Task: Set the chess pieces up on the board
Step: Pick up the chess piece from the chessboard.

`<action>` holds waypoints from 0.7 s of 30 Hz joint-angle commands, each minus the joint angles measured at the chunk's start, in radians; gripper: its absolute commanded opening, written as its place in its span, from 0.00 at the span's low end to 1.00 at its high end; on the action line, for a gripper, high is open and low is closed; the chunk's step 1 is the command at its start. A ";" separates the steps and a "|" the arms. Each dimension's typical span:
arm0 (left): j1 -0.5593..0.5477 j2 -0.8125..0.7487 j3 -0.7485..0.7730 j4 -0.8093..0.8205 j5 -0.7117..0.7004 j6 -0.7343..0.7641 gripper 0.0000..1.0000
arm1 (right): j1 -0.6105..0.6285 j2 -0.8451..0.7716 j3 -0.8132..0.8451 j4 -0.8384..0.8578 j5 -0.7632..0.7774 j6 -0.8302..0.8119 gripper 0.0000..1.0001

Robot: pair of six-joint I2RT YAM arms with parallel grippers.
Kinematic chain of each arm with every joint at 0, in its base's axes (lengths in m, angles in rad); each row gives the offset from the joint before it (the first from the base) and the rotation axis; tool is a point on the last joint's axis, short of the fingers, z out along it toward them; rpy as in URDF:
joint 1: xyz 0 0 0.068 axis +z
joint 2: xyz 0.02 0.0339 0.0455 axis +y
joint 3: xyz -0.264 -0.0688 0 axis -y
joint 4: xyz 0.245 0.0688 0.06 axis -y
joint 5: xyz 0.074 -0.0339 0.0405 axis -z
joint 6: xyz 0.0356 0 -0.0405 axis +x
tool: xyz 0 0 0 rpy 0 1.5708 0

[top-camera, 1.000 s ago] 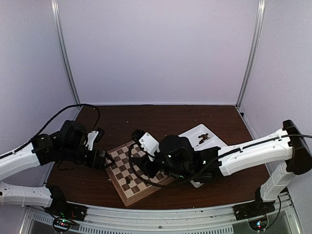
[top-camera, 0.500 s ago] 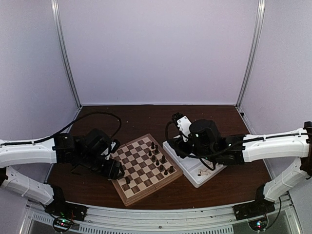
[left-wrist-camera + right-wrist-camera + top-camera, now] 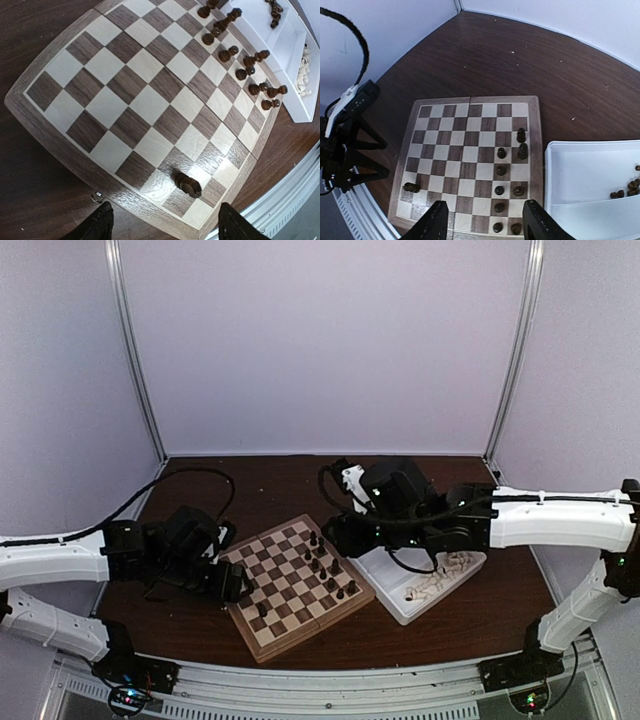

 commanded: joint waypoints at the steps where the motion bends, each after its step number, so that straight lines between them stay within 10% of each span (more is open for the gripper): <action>1: 0.092 -0.079 -0.076 0.086 0.073 -0.017 0.72 | 0.066 0.067 0.105 -0.177 -0.061 0.171 0.54; 21: 0.319 -0.412 -0.297 0.013 0.205 0.001 0.77 | 0.214 0.522 0.511 -0.324 -0.018 0.596 0.56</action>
